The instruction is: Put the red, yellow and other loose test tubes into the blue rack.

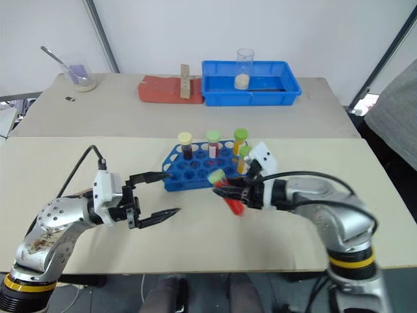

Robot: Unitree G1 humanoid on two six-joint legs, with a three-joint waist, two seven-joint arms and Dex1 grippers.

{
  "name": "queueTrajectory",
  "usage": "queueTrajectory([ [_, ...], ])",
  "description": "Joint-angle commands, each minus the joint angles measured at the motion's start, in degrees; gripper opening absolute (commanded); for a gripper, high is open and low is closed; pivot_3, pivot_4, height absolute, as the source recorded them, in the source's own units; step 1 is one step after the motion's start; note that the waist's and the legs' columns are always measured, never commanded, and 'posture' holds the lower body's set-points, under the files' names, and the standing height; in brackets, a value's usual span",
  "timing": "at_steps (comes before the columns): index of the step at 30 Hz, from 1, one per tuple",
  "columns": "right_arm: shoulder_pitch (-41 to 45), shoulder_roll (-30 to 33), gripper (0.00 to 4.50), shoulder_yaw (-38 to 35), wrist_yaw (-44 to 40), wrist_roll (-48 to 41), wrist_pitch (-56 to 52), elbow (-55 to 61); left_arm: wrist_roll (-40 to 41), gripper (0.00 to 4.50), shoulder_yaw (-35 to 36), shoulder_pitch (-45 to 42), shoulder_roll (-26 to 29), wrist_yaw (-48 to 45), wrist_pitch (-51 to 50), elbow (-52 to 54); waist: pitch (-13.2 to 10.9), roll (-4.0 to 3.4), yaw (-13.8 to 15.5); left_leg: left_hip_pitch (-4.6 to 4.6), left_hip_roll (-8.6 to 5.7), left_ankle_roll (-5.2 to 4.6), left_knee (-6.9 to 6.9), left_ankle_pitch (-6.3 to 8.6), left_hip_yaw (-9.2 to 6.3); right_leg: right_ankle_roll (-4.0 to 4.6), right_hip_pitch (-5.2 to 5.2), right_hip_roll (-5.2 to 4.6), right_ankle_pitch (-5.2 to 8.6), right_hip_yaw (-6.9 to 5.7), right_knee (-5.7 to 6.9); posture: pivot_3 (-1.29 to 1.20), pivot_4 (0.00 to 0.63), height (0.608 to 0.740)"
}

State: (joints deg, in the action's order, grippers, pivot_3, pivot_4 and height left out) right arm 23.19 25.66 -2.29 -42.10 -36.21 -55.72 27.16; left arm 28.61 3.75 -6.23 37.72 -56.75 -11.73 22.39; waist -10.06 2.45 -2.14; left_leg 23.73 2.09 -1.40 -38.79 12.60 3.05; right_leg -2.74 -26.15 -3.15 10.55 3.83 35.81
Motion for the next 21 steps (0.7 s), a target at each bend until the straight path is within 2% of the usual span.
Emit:
queueTrajectory([
  [1,-0.5,-5.6,1.03,-0.3,5.6,4.9,13.5,0.9,1.1,4.50,2.7,-0.9,0.9,0.3,0.0,-0.7,0.0,0.00,0.0,0.01,-0.03,0.00,0.01,0.00,0.01,0.00,-0.01,-0.03,-0.01,0.00,0.00,0.00,0.150,0.740],
  [11,-5.1,-20.4,1.03,8.3,13.3,19.5,43.7,-9.4,2.0,4.50,2.5,-2.2,0.4,0.2,-1.2,-0.8,0.0,-0.01,-0.3,-0.01,-0.01,0.00,0.06,0.00,0.01,0.32,-0.03,-0.02,-0.17,-0.01,0.03,0.00,0.150,0.740],
  [21,-4.0,-24.6,1.03,8.3,18.4,25.2,56.8,-21.7,3.2,4.50,1.9,-2.6,-0.1,0.1,-3.0,0.3,0.0,-0.01,-0.4,-0.03,0.00,0.01,0.06,0.00,0.00,0.43,-0.02,-0.02,-0.22,-0.01,0.04,0.00,0.150,0.740],
])
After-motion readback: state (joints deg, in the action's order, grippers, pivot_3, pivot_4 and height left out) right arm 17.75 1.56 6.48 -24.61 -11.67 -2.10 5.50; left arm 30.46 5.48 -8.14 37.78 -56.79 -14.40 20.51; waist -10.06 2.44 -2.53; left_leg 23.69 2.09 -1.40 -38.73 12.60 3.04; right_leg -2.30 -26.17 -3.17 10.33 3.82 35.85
